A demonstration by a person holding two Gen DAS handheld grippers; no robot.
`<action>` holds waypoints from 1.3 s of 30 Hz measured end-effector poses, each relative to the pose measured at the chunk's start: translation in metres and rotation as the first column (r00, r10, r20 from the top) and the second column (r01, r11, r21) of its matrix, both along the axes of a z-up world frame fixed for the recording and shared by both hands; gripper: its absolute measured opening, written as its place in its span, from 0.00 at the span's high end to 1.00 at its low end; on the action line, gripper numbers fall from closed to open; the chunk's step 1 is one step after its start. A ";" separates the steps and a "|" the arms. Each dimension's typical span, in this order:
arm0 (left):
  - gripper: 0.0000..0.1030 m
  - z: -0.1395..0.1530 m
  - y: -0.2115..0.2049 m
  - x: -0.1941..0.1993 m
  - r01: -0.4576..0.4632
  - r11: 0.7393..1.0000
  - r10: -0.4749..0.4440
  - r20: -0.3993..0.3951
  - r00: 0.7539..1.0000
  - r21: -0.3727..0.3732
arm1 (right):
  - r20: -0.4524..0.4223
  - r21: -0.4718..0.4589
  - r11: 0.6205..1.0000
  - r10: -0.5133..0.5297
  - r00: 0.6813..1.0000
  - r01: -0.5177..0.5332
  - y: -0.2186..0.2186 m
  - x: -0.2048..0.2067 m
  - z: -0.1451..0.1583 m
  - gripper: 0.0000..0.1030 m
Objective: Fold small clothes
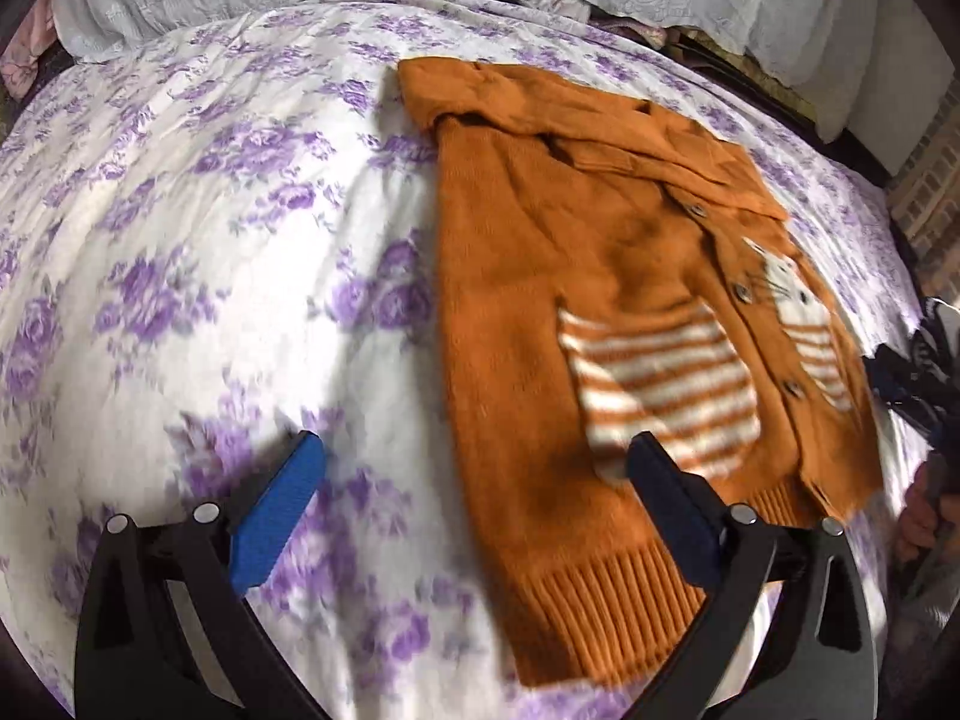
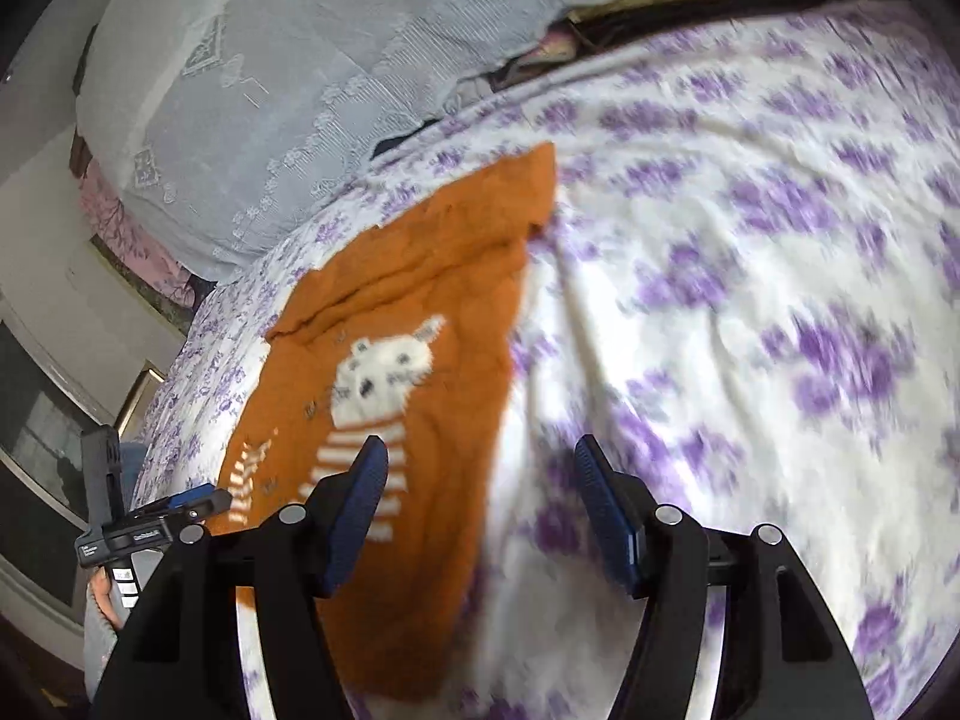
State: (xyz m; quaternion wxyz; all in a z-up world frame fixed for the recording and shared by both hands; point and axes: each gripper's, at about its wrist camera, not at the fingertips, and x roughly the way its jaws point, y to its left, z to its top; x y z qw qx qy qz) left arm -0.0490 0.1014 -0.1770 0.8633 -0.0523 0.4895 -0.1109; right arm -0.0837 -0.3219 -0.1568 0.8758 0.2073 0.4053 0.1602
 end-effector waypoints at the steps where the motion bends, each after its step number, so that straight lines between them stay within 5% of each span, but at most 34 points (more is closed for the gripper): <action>1: 0.04 0.000 -0.001 -0.003 0.017 1.000 -0.017 0.002 1.000 -0.016 | -0.004 0.008 1.000 0.006 1.000 -0.006 -0.002 -0.003 -0.001 0.37; 16: 0.05 0.001 -0.031 0.022 0.199 0.969 -0.199 0.014 0.980 -0.149 | -0.021 0.044 0.988 0.152 0.988 -0.151 0.026 0.007 -0.010 0.35; 19: 0.15 0.008 -0.032 0.014 0.251 0.945 -0.248 0.040 0.968 -0.209 | -0.017 0.051 0.984 0.169 0.985 -0.168 0.028 0.004 -0.009 0.42; 26: 0.22 0.001 -0.042 0.018 0.263 0.955 -0.262 0.024 0.965 -0.138 | -0.024 0.095 0.970 0.228 0.973 -0.225 0.035 0.012 -0.011 0.44; 33: 0.21 -0.003 -0.011 0.018 0.208 0.913 -0.234 -0.031 0.972 -0.351 | -0.040 0.168 0.962 0.223 0.974 -0.213 0.025 0.022 -0.015 0.56; 39: 0.22 -0.003 -0.022 0.025 0.251 0.880 -0.281 -0.018 0.959 -0.403 | -0.044 0.181 0.958 0.235 0.971 -0.224 0.030 0.027 -0.017 0.56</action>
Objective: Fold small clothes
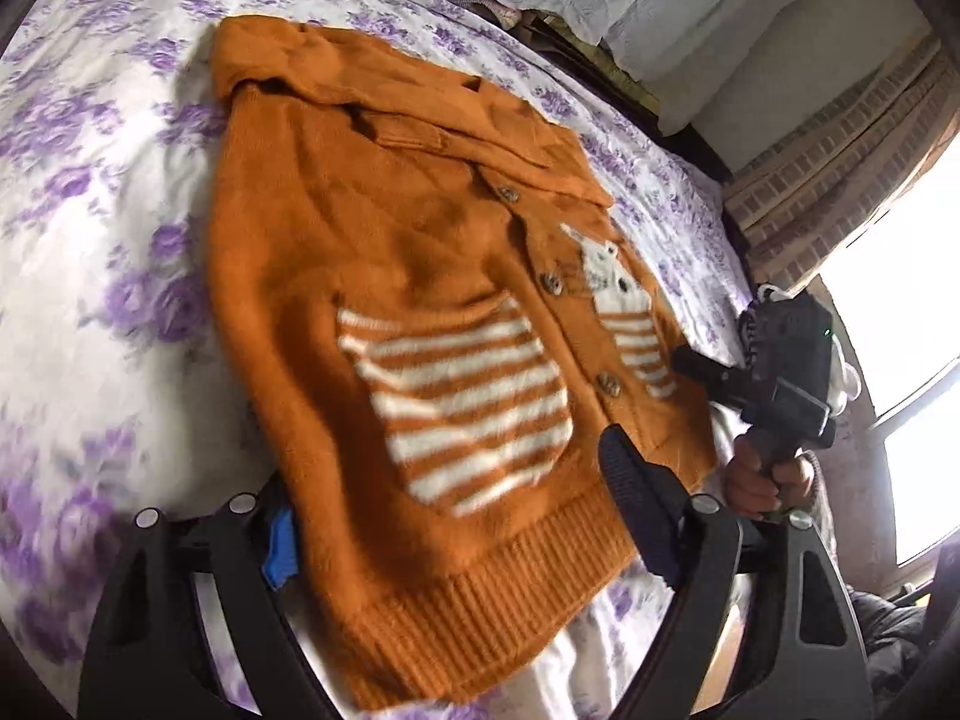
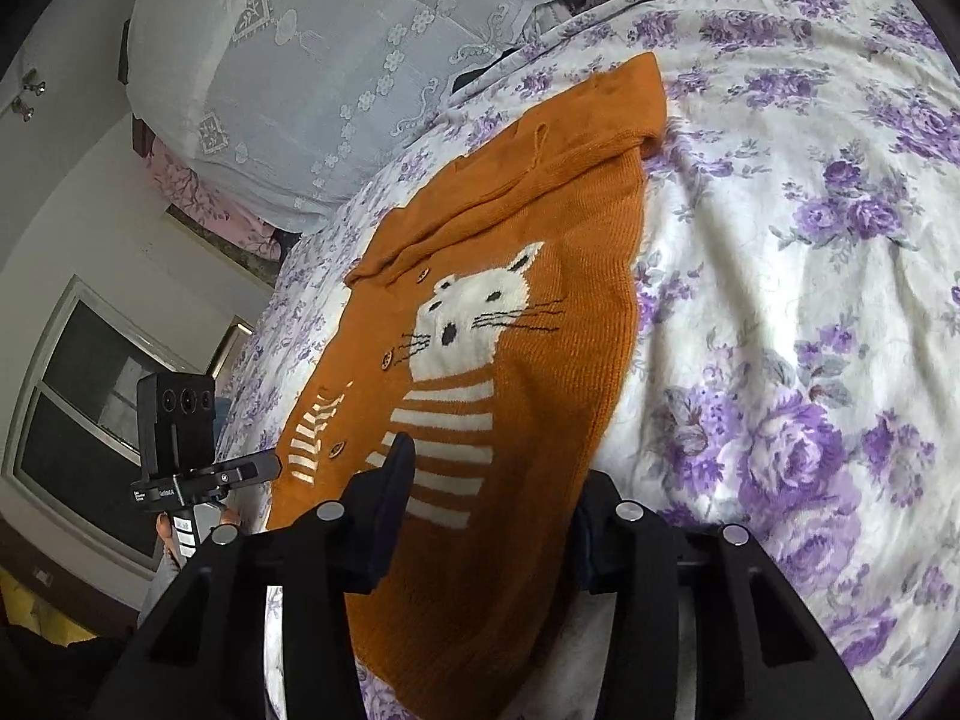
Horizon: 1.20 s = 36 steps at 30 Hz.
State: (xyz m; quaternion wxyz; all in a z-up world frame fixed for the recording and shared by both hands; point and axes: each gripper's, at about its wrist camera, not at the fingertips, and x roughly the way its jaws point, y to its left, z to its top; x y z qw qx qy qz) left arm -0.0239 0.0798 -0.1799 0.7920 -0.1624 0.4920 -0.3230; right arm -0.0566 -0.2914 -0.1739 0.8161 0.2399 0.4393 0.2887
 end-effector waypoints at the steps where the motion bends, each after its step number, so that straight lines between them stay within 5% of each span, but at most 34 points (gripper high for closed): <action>1: 0.26 -0.001 0.000 0.006 -0.005 1.000 0.005 -0.009 1.000 -0.017 | -0.004 0.009 1.000 0.002 1.000 -0.002 0.001 0.003 0.000 0.56; 7: 0.56 -0.004 0.005 -0.002 -0.039 0.999 0.039 -0.032 0.999 -0.025 | -0.013 0.037 0.999 -0.004 1.000 0.004 -0.002 0.000 -0.002 0.66; 13: 0.56 -0.003 -0.008 -0.007 -0.018 0.997 0.015 0.034 0.999 0.075 | -0.006 0.013 1.000 0.021 1.000 -0.020 0.005 -0.004 -0.004 0.66; 15: 0.60 -0.003 -0.008 -0.001 -0.029 0.997 0.027 0.036 0.999 0.070 | 0.001 0.009 1.000 0.016 1.000 -0.016 0.005 -0.004 -0.003 0.71; 17: 0.78 -0.002 -0.004 -0.002 -0.041 0.997 0.038 0.034 0.999 0.064 | 0.014 0.003 1.000 0.002 1.000 -0.002 0.005 -0.007 -0.001 0.87; 20: 0.86 0.002 -0.003 -0.009 -0.047 0.996 0.043 0.053 0.998 0.071 | 0.031 0.005 1.000 -0.001 1.000 0.001 0.004 -0.010 0.001 0.92; 36: 0.91 0.041 -0.008 -0.002 -0.080 0.987 0.051 0.205 0.977 0.138 | 0.101 0.044 0.999 -0.021 0.995 0.017 0.007 -0.003 0.030 0.94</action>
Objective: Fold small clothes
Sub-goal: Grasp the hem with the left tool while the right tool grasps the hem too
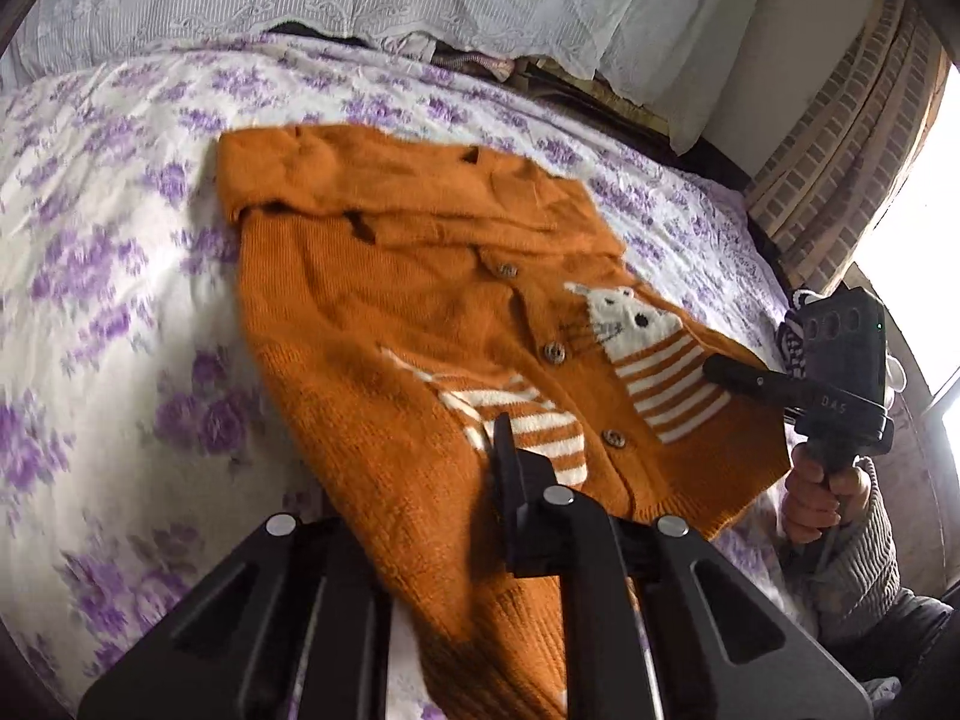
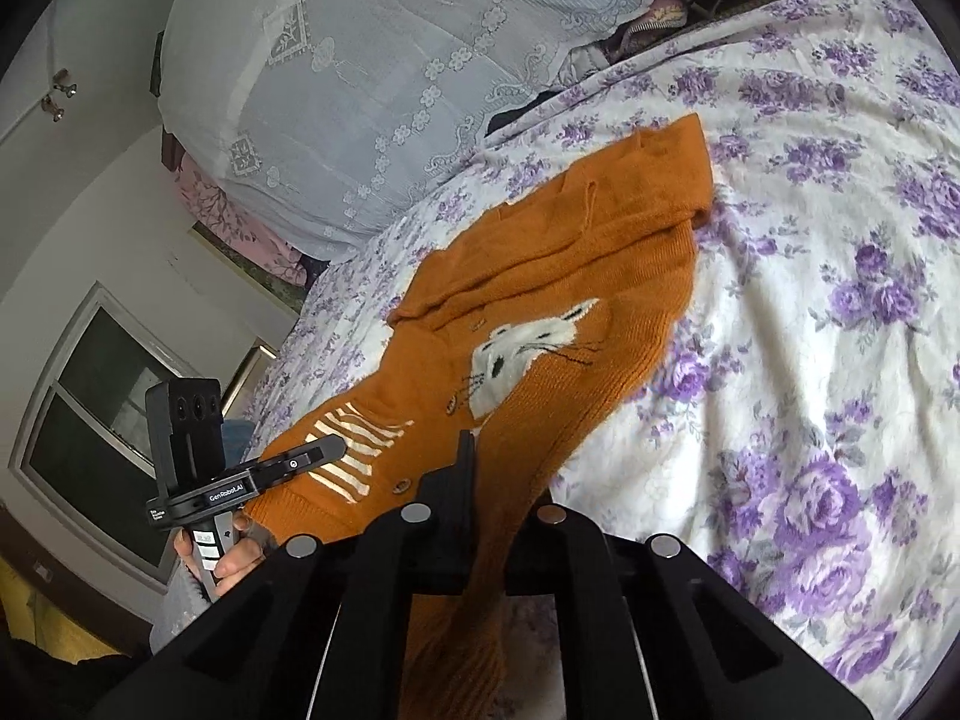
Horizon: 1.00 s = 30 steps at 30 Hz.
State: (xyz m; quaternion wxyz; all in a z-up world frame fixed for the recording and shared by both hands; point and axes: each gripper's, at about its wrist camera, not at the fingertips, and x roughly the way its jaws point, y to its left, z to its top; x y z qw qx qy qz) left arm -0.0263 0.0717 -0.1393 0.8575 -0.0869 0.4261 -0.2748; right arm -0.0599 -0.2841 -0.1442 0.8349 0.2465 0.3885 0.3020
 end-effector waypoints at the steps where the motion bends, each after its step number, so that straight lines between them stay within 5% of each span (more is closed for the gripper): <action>1: 0.91 0.004 0.000 0.003 -0.004 1.000 0.004 0.009 1.000 -0.002 | 0.009 -0.001 1.000 -0.001 1.000 0.001 0.001 0.004 0.004 0.94; 30: 0.92 0.049 -0.002 0.101 -0.103 0.993 0.107 0.069 0.992 -0.058 | -0.018 0.179 0.981 -0.067 0.998 0.069 0.003 0.106 0.030 0.94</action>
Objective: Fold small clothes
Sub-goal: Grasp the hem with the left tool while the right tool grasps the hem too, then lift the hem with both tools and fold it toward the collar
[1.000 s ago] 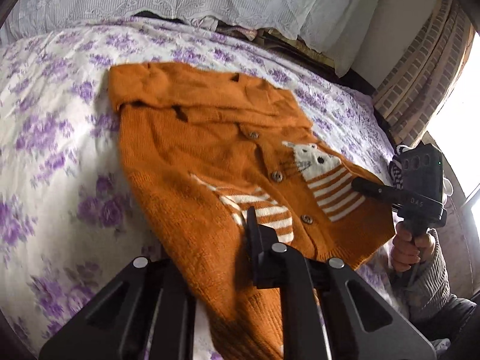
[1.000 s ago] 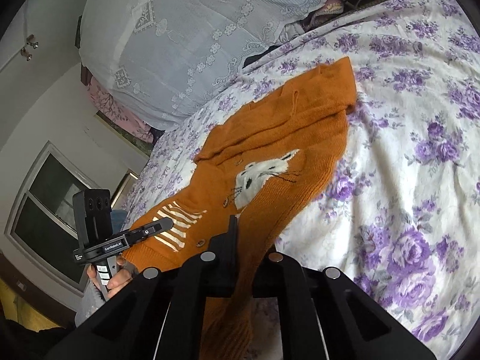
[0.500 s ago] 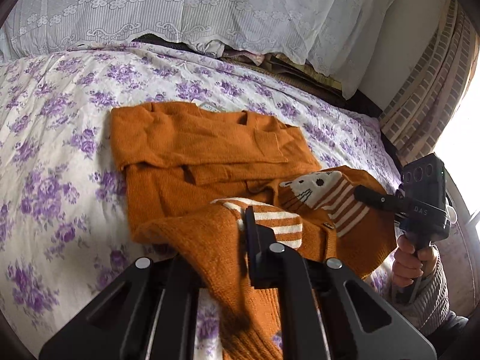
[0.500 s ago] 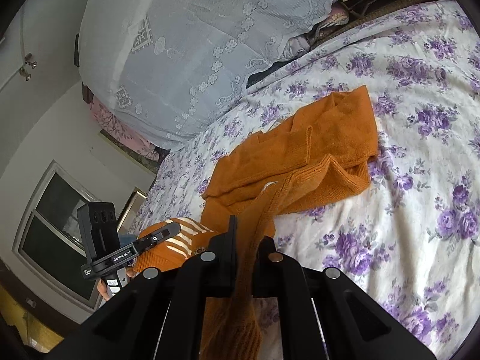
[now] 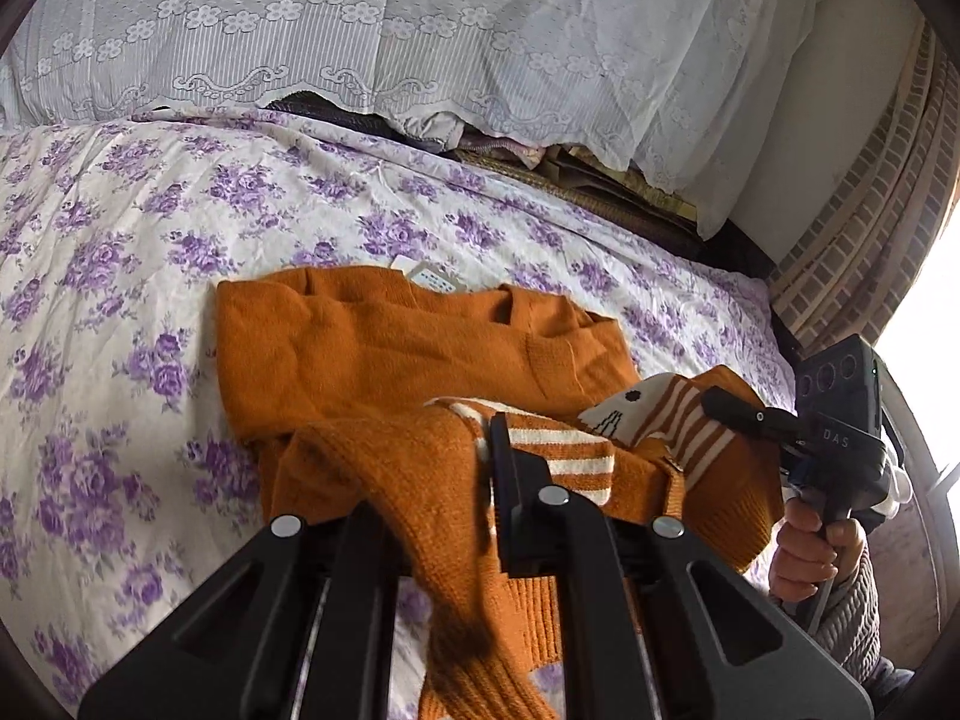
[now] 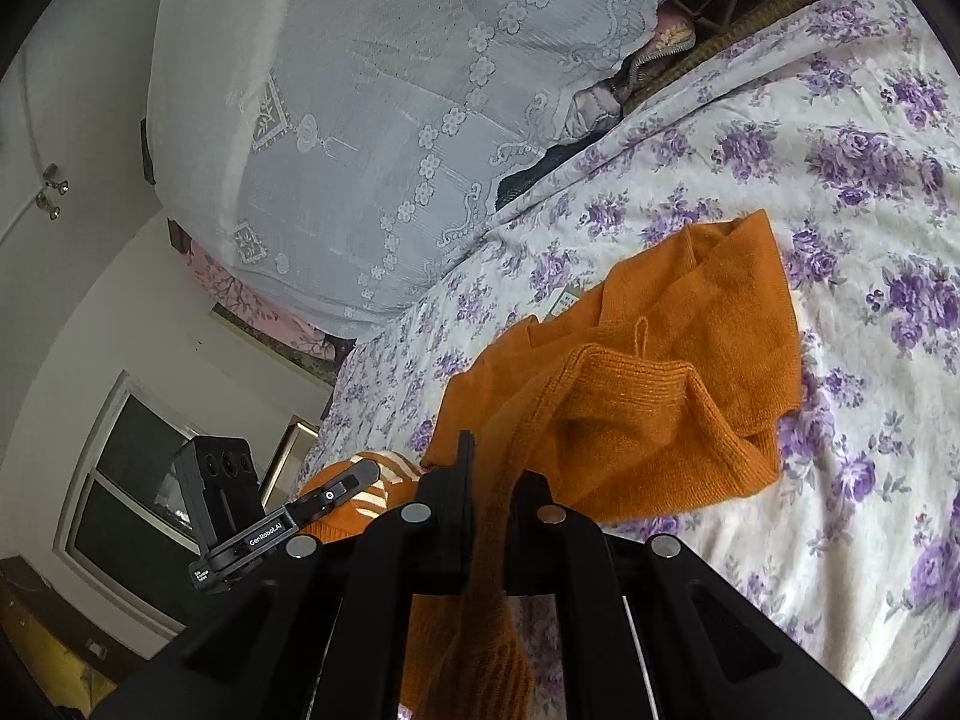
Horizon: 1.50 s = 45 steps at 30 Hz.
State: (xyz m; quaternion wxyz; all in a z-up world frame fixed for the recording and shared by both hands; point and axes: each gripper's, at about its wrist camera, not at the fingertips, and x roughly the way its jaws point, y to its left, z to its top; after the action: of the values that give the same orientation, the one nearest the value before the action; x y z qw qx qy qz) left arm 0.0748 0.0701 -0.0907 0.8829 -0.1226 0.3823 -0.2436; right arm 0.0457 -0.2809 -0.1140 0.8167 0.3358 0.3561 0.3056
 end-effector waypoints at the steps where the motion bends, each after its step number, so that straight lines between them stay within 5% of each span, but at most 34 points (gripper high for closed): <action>1: 0.92 0.000 0.002 0.005 -0.008 1.000 0.008 -0.001 1.000 -0.008 | -0.004 0.007 1.000 -0.005 1.000 0.005 -0.001 0.006 -0.001 0.94; 15: 0.92 -0.042 0.016 0.076 -0.086 0.996 0.084 -0.110 0.990 -0.012 | -0.121 0.068 0.996 -0.056 0.991 0.064 -0.004 0.074 -0.041 0.94; 22: 0.92 -0.060 0.017 0.079 -0.080 0.997 0.077 -0.143 0.987 -0.013 | -0.133 0.049 0.998 -0.037 0.990 0.044 -0.006 0.077 -0.052 0.85; 26: 0.70 -0.058 0.016 0.062 -0.056 0.998 0.052 -0.146 0.988 -0.019 | -0.089 -0.012 1.000 -0.014 0.996 0.013 0.001 0.058 -0.041 0.58; 32: 0.59 -0.059 0.016 0.035 -0.026 1.000 0.024 -0.156 0.987 -0.013 | -0.091 -0.070 0.997 0.025 0.996 -0.032 0.005 0.021 -0.043 0.57; 36: 0.59 -0.064 0.016 0.025 -0.007 1.000 0.002 -0.177 0.984 -0.025 | -0.130 -0.085 0.994 0.057 0.990 -0.068 0.013 0.014 -0.058 0.60; 38: 0.61 -0.063 0.012 0.024 0.001 1.000 -0.004 -0.165 0.986 -0.017 | -0.109 -0.101 0.991 0.078 0.991 -0.089 0.021 0.013 -0.056 0.72; 39: 0.64 -0.063 0.012 0.023 0.006 1.000 -0.009 -0.161 0.987 -0.017 | -0.100 -0.104 0.989 0.095 0.990 -0.105 0.025 0.012 -0.055 0.87; 40: 0.77 -0.062 0.010 0.022 0.016 1.000 -0.019 -0.157 0.987 -0.017 | -0.088 -0.114 0.987 0.101 0.991 -0.110 0.028 0.011 -0.053 0.91; 41: 0.84 -0.060 0.009 0.022 0.019 1.000 -0.021 -0.150 0.989 -0.012 | -0.063 -0.128 0.986 0.096 0.993 -0.104 0.029 0.008 -0.048 0.92; 45: 0.85 -0.038 0.009 0.031 0.014 1.000 -0.016 -0.085 0.996 -0.024 | -0.016 -0.095 0.991 0.093 0.995 -0.095 0.028 0.016 -0.030 0.93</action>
State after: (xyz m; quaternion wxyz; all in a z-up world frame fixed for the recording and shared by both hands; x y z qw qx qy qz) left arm 0.1058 0.0788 -0.1288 0.8626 -0.1402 0.4174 -0.2491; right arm 0.0613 -0.2533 -0.1442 0.8144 0.2810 0.3906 0.3244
